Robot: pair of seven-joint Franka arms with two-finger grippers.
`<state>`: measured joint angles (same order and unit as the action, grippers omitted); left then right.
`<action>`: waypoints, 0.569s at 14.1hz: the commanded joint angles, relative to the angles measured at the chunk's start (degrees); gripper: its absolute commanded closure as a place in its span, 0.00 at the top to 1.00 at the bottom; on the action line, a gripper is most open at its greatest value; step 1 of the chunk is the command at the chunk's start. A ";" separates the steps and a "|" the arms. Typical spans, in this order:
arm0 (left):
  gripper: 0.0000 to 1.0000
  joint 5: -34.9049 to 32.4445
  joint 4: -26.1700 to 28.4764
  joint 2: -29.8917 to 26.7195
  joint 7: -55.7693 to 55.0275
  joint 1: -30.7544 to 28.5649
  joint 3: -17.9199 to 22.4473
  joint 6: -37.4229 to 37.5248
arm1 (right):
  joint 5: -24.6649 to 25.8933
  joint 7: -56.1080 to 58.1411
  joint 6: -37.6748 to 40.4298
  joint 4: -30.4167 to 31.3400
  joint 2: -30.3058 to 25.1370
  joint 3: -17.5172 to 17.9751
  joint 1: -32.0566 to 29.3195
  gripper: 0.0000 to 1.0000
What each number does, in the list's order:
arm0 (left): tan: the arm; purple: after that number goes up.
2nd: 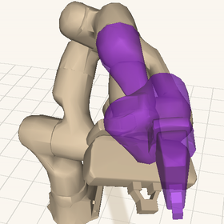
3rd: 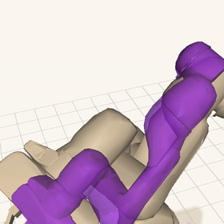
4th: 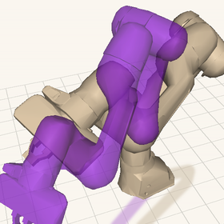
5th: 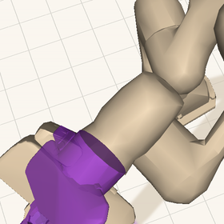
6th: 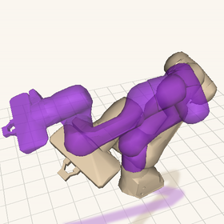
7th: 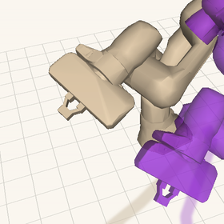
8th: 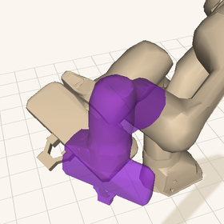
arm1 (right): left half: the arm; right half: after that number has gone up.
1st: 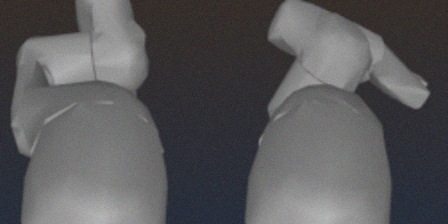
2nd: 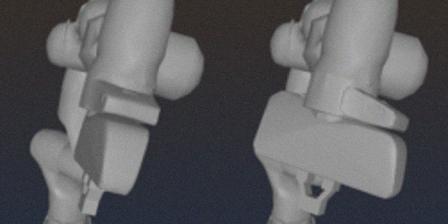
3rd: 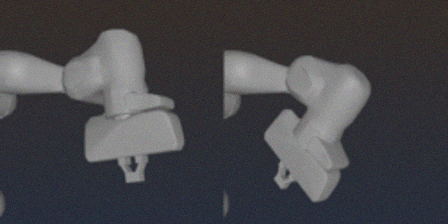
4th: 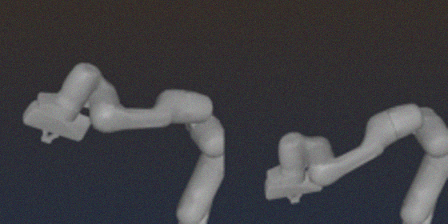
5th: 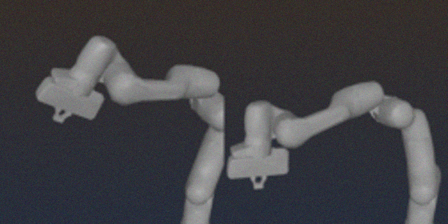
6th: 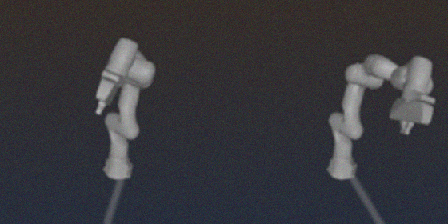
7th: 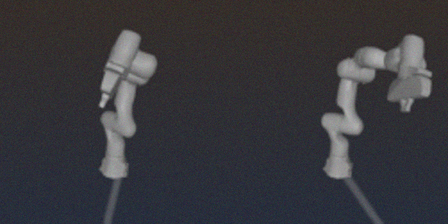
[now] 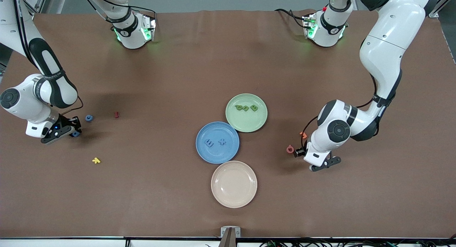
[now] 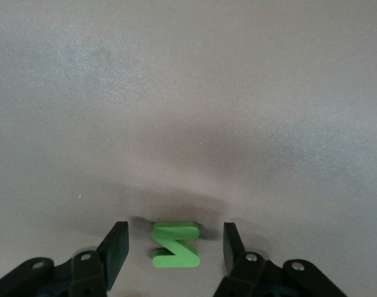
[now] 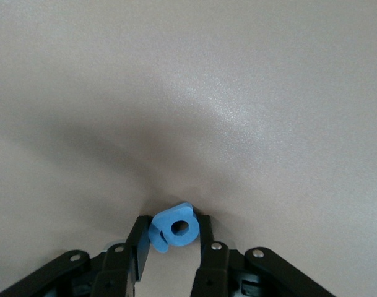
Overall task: Sort letters by color into matching plates
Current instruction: 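Drop the blue e in the blue plate while the left gripper places the Z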
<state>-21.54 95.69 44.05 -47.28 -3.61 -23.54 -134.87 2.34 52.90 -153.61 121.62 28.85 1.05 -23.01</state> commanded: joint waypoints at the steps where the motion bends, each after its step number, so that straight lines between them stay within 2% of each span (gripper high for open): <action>1: 0.69 -1.49 0.37 0.07 -1.15 0.36 0.43 -0.66 | -0.93 1.51 6.08 -3.12 0.59 0.71 -0.02 0.00; 4: 0.61 -1.49 0.46 0.42 -1.15 0.45 0.43 -0.66 | -0.93 -10.31 19.72 -8.76 -1.95 3.33 3.75 0.00; 6: 0.48 -1.49 0.46 0.51 -1.15 0.45 0.43 -0.66 | -0.93 -22.16 23.08 -10.26 -2.66 5.53 7.61 0.00; 8: 0.35 -1.58 0.37 0.51 -1.15 0.45 0.43 -0.66 | -0.93 -36.39 23.01 -10.44 -2.75 8.08 12.35 0.00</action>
<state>-21.65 95.83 44.47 -47.28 -3.58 -23.54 -134.90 2.01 27.58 -131.32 110.85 26.86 7.41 -14.58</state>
